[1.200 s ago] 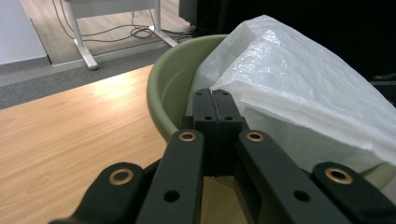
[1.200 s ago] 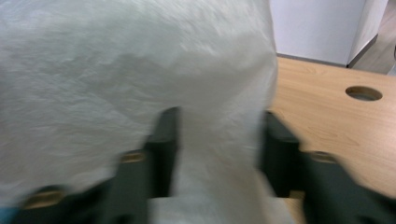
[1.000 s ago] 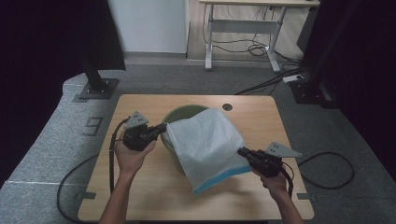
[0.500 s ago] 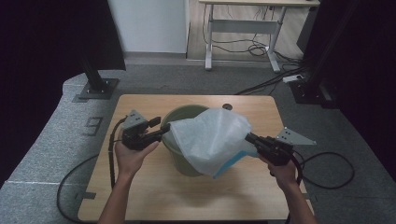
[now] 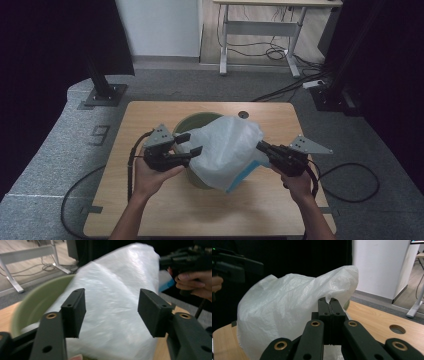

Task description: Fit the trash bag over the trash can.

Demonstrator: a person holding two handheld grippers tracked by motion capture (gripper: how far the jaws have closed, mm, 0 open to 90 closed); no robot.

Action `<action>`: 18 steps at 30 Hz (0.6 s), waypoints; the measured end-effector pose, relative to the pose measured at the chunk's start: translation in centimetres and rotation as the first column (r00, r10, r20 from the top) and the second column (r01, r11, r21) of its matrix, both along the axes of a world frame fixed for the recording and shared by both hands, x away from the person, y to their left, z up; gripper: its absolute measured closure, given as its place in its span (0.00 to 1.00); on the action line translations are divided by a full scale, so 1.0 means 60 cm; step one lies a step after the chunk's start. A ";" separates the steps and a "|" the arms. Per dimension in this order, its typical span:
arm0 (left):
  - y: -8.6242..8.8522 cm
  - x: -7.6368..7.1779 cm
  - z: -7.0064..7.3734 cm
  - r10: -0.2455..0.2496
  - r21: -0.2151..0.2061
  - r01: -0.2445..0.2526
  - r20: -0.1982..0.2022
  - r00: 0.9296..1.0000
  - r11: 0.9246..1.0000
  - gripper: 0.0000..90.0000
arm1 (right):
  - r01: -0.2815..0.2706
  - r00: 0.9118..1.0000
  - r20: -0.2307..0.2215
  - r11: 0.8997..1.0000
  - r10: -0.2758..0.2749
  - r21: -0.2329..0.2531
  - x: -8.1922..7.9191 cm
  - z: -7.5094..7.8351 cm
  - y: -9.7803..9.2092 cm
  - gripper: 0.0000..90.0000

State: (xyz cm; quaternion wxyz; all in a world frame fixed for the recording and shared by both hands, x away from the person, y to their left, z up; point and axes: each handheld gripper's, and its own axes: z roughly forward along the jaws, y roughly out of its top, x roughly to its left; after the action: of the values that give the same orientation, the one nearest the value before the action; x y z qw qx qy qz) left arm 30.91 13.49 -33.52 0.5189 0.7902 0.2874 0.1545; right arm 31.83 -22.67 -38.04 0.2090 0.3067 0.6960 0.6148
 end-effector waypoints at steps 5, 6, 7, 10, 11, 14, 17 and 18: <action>-0.024 -0.003 -0.013 -0.018 0.031 0.019 -0.037 0.999 0.999 0.37 | -0.011 1.000 0.001 1.000 0.010 0.008 0.000 0.001 0.011 0.98; -0.026 -0.003 -0.015 -0.022 0.031 0.024 -0.041 0.999 0.999 0.36 | -0.012 1.000 -0.001 1.000 0.012 0.007 0.000 0.000 0.014 0.98; -0.029 -0.004 -0.017 -0.034 0.030 0.036 -0.047 0.998 0.999 0.35 | -0.013 1.000 -0.002 1.000 0.013 0.008 0.000 0.000 0.016 0.98; -0.038 -0.007 -0.022 -0.070 0.026 0.072 -0.061 0.996 0.997 0.32 | -0.019 1.000 -0.007 1.000 0.019 0.009 0.001 -0.001 0.024 0.98; -0.042 -0.009 -0.024 -0.078 0.028 0.080 -0.066 0.995 0.996 0.32 | -0.022 1.000 -0.008 1.000 0.022 0.009 0.001 -0.001 0.027 0.98; -0.053 -0.010 -0.028 -0.092 0.038 0.096 -0.077 0.993 0.995 0.30 | -0.029 1.000 -0.007 1.000 0.029 0.010 0.001 0.001 0.035 0.98; -0.065 -0.009 -0.034 -0.096 0.058 0.101 -0.081 0.992 0.993 0.31 | -0.038 0.999 -0.003 0.999 0.038 0.016 0.000 0.004 0.042 0.98; -0.069 -0.008 -0.037 -0.093 0.067 0.099 -0.082 0.992 0.993 0.32 | -0.041 0.999 -0.002 0.999 0.041 0.018 0.000 0.005 0.044 0.98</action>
State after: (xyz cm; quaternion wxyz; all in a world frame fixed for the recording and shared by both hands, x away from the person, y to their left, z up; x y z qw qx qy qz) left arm 30.41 9.34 -35.73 0.4857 0.8264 0.2634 0.1081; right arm 31.81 -20.03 -37.73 0.1926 0.2950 0.6969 0.6246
